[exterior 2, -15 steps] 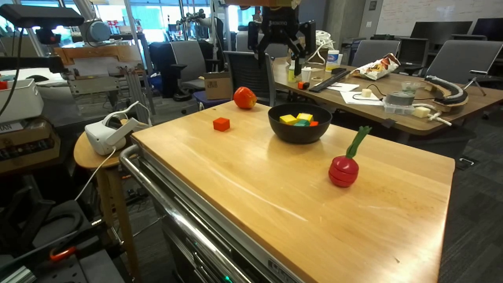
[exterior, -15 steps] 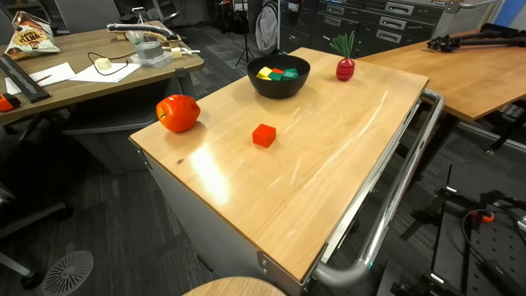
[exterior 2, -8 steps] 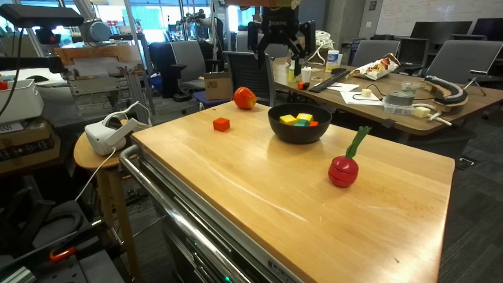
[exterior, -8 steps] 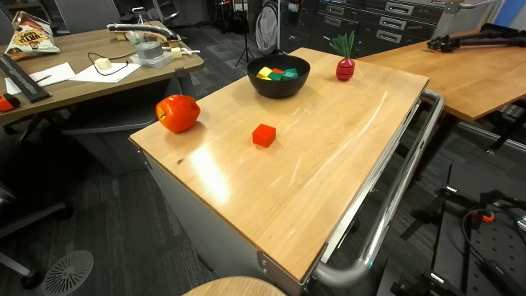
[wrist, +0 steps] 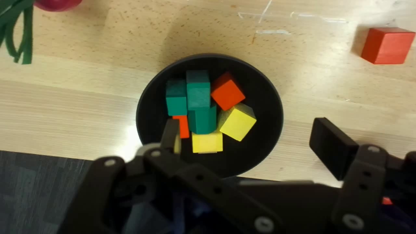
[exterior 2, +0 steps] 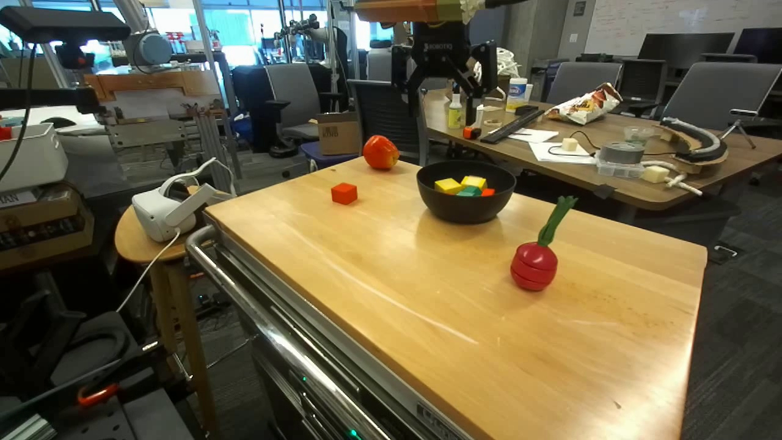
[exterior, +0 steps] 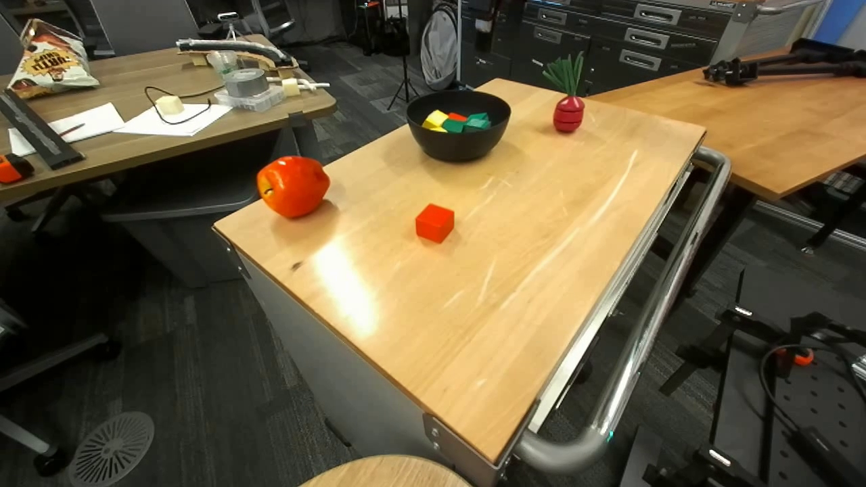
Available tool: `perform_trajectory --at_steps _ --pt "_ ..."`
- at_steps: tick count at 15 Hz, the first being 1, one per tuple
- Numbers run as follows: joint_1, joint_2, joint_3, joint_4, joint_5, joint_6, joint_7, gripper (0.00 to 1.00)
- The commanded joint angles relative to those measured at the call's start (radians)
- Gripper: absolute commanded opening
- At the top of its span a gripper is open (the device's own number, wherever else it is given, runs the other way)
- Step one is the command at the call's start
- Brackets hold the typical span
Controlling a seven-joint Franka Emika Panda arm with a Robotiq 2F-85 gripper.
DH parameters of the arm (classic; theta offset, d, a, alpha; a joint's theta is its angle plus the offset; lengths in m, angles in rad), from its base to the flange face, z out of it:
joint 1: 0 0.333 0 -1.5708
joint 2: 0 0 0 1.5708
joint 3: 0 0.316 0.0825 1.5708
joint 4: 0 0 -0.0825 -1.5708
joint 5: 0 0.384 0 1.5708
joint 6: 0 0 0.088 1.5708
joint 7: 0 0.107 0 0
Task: Remove the objects from the black bowl and put them on the table then move the apple to the right
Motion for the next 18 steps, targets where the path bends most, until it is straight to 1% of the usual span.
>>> perform_trajectory --at_steps 1,2,4,5,6,7,9,12,13,15,18 --pt "0.011 0.101 -0.015 0.042 -0.106 0.141 0.04 1.0" --pt "0.013 0.129 -0.021 0.043 -0.128 0.233 0.086 1.0" --pt "0.01 0.191 -0.025 0.069 -0.122 0.313 0.138 1.0" --pt "0.002 0.206 -0.018 0.076 -0.084 0.312 0.137 1.0" --pt "-0.019 0.195 0.002 0.071 -0.025 0.284 0.095 1.0" --pt "-0.001 0.186 -0.013 0.036 -0.077 0.291 0.109 1.0" --pt "-0.006 0.202 -0.011 0.05 -0.048 0.291 0.108 1.0" --pt "-0.007 0.202 -0.01 0.061 -0.043 0.291 0.108 1.0" --pt "0.014 0.214 -0.031 0.061 -0.09 0.319 0.162 1.0" --pt "0.043 0.245 -0.048 0.076 -0.165 0.337 0.215 1.0" --pt "0.075 0.289 -0.058 0.11 -0.239 0.335 0.271 1.0"
